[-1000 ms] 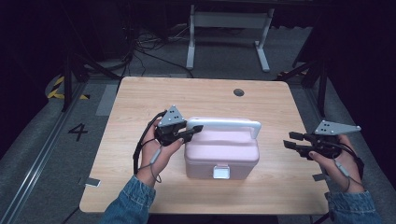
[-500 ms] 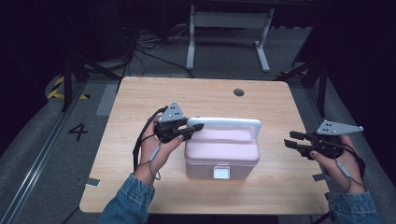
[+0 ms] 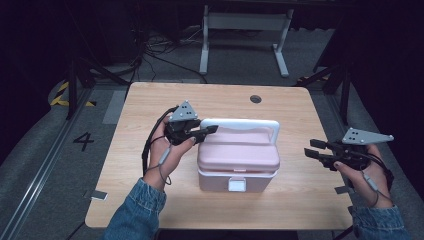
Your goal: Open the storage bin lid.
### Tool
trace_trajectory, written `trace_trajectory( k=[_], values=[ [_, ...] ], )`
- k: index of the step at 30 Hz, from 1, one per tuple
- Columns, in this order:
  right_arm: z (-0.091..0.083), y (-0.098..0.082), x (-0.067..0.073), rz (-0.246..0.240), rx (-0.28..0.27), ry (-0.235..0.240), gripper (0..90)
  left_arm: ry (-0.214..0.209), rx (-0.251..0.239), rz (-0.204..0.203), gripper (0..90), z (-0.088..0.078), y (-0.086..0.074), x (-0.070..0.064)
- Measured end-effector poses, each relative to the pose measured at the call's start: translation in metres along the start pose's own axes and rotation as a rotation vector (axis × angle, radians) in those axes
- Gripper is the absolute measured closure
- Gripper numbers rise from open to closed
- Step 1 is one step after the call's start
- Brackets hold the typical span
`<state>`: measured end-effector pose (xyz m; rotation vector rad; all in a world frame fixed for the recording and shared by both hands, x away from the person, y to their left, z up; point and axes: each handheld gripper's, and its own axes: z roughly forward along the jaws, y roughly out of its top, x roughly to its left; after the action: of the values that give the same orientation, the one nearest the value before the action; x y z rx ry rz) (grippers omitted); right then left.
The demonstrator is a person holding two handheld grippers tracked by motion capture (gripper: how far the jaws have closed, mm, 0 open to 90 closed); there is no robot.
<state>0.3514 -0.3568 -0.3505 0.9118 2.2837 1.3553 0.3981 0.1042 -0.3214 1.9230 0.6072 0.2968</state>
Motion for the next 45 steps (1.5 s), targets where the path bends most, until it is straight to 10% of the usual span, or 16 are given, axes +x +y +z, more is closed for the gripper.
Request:
trace_trajectory(
  k=[32, 45],
  values=[
    [-0.001, 0.007, 0.007, -0.022, -0.04, -0.012, 58.2, 0.01, 0.027, -0.069, 73.8, 0.011, 0.031, 0.032],
    [0.006, 0.018, 0.027, -0.041, -0.048, 0.056, 69.4, 0.012, 0.042, -0.085, 73.5, 0.014, 0.038, 0.038]
  ],
)
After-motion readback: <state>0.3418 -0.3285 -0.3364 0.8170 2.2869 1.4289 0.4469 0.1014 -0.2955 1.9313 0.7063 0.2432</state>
